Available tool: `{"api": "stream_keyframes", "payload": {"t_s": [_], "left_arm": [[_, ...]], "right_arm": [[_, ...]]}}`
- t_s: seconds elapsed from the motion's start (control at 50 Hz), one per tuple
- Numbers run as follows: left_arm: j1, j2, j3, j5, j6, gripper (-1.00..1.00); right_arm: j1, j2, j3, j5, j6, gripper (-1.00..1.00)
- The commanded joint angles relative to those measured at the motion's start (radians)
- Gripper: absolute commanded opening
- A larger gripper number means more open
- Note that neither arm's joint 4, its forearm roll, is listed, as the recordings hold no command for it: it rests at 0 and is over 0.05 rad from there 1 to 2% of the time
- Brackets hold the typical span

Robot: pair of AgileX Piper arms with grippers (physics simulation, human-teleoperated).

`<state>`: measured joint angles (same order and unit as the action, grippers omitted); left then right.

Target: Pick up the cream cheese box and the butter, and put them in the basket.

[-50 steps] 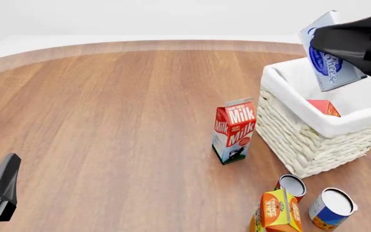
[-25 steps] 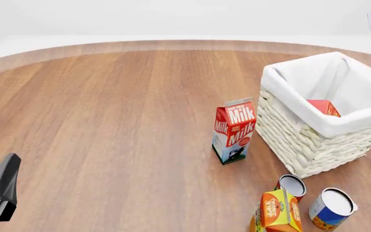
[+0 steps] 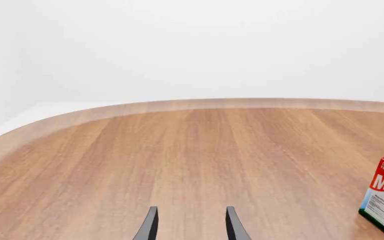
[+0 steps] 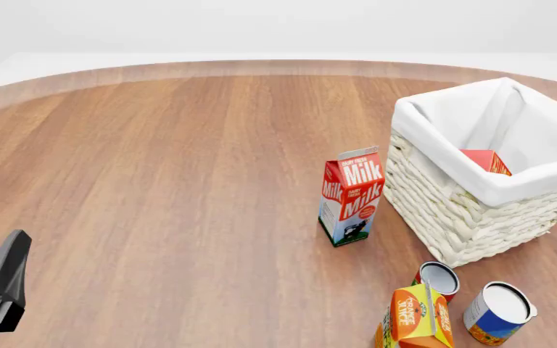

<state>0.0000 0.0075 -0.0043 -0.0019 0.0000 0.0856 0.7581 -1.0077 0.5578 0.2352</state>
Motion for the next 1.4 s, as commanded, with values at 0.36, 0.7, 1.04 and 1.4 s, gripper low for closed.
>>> {"api": "stream_keyframes", "payload": {"t_s": [0.36, 0.7, 1.04, 1.4], "left_arm": [[0.000, 0.000, 0.000, 0.000, 0.000, 1.00], [0.000, 0.000, 0.000, 0.000, 0.000, 1.00], [0.000, 0.000, 0.000, 0.000, 0.000, 1.00], [0.000, 0.000, 0.000, 0.000, 0.000, 1.00]], "right_arm": [[-0.105, 0.128, -0.002, -0.102, 0.015, -1.00], [-0.160, 0.238, -0.005, -0.184, 0.049, -1.00], [-0.154, 0.301, 0.029, -0.232, 0.039, -1.00], [-0.169, 0.332, 0.031, -0.255, 0.041, -1.00]]}}
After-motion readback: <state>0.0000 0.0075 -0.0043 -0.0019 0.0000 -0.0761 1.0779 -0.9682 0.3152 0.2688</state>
